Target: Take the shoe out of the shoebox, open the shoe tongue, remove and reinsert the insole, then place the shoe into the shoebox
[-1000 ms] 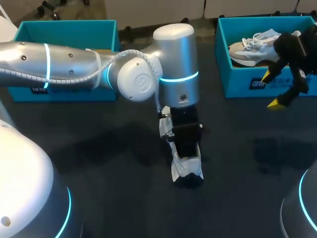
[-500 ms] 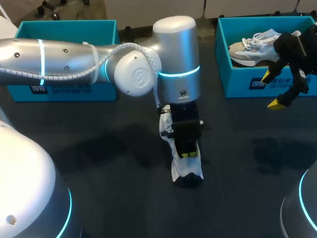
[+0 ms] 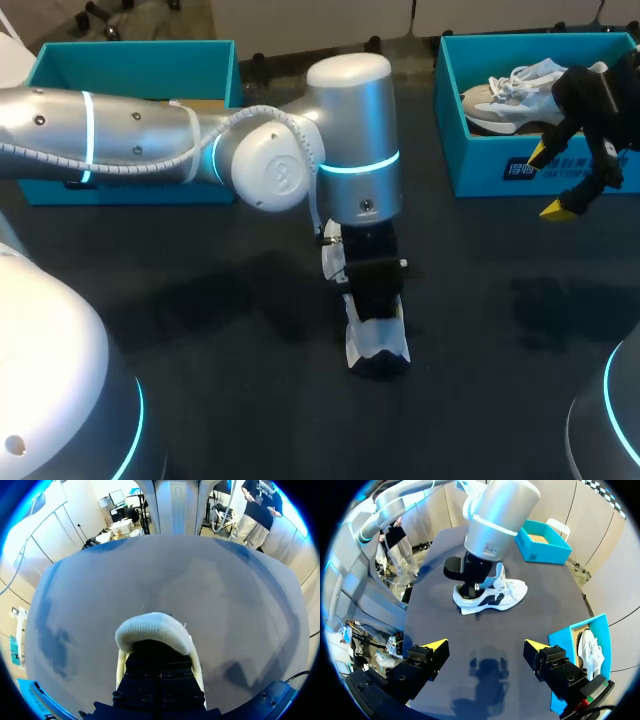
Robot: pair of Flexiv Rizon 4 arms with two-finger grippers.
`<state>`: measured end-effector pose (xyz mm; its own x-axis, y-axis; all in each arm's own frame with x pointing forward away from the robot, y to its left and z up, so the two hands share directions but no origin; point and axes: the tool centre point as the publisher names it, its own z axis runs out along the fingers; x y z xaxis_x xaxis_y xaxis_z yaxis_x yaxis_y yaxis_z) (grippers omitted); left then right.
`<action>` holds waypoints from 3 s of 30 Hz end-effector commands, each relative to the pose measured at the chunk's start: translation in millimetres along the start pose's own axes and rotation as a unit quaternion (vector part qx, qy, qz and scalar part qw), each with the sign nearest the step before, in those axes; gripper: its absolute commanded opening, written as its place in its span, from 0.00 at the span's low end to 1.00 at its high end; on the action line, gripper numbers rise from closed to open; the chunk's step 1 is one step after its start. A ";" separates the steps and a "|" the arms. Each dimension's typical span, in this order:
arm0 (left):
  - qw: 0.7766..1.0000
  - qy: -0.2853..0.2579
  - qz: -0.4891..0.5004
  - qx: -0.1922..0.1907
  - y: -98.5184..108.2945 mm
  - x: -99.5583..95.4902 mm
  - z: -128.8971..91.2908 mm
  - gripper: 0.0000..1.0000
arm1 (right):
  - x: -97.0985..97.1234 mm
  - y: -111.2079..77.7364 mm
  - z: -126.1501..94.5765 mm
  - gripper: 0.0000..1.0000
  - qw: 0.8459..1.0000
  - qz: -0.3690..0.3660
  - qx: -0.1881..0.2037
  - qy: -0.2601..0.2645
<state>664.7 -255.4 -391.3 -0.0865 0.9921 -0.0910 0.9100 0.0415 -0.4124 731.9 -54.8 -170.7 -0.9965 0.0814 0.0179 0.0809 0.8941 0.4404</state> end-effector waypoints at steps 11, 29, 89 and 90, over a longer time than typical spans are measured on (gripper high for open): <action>0.997 -0.016 -0.024 -0.065 16.2 2.1 28.6 0.00 | -2.0 0.8 0.9 1.00 1.000 0.001 0.002 0.002; 0.988 0.010 -0.043 -0.150 46.2 17.9 15.7 0.00 | -2.0 0.8 0.9 1.00 1.000 0.001 0.002 0.002; 0.977 0.005 0.008 -0.215 61.8 9.4 3.5 0.00 | -2.0 0.8 0.9 1.00 1.000 0.001 0.002 0.002; 0.976 0.007 0.008 -0.216 63.0 9.8 3.2 0.00 | -2.0 0.8 0.9 1.00 1.000 0.001 0.002 0.002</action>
<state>714.0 -243.6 -408.4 -0.0675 0.9938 -0.0887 0.9977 0.0682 0.0051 732.5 -54.4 -170.7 -0.9965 0.0812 0.0188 0.0812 0.8945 0.4397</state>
